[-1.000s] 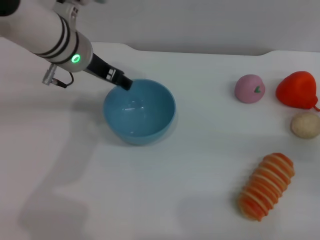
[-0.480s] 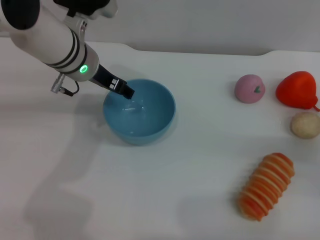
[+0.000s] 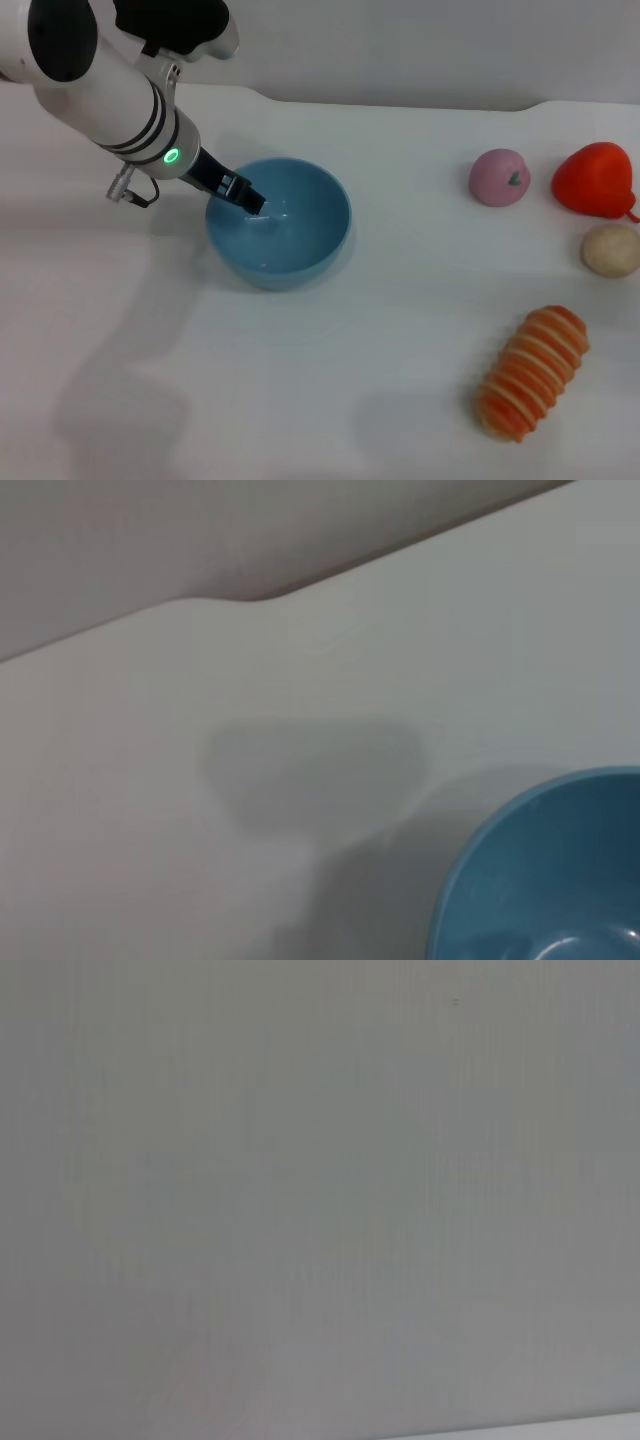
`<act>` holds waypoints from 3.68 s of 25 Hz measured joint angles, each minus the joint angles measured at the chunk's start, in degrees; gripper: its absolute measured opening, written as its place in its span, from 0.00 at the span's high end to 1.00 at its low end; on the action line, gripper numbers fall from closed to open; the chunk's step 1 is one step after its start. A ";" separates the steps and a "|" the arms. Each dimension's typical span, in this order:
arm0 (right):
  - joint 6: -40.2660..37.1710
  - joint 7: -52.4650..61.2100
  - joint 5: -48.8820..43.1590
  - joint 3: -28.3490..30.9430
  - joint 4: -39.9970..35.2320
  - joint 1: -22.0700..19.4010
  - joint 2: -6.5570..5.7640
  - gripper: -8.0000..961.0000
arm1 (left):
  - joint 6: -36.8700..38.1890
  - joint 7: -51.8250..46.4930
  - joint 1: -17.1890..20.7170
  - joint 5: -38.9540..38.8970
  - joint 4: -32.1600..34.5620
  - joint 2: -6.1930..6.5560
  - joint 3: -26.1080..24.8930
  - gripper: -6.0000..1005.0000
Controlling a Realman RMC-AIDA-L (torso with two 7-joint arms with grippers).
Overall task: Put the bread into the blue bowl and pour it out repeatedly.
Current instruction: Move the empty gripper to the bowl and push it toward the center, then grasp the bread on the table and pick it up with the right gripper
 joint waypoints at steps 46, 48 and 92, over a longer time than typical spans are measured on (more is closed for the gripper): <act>0.00 -0.03 0.28 0.00 0.09 -0.22 0.00 0.45 | 0.43 -0.51 -1.38 -0.99 3.20 -0.55 7.20 0.58; 0.00 -0.03 0.28 0.00 0.09 -0.24 0.00 0.45 | 0.43 -0.52 -1.39 -1.00 3.16 -0.54 7.26 0.66; 4.00 76.87 -65.87 -0.85 -26.08 0.99 -0.88 0.46 | 3.69 -7.81 13.25 -13.71 -11.48 -0.06 -4.27 0.99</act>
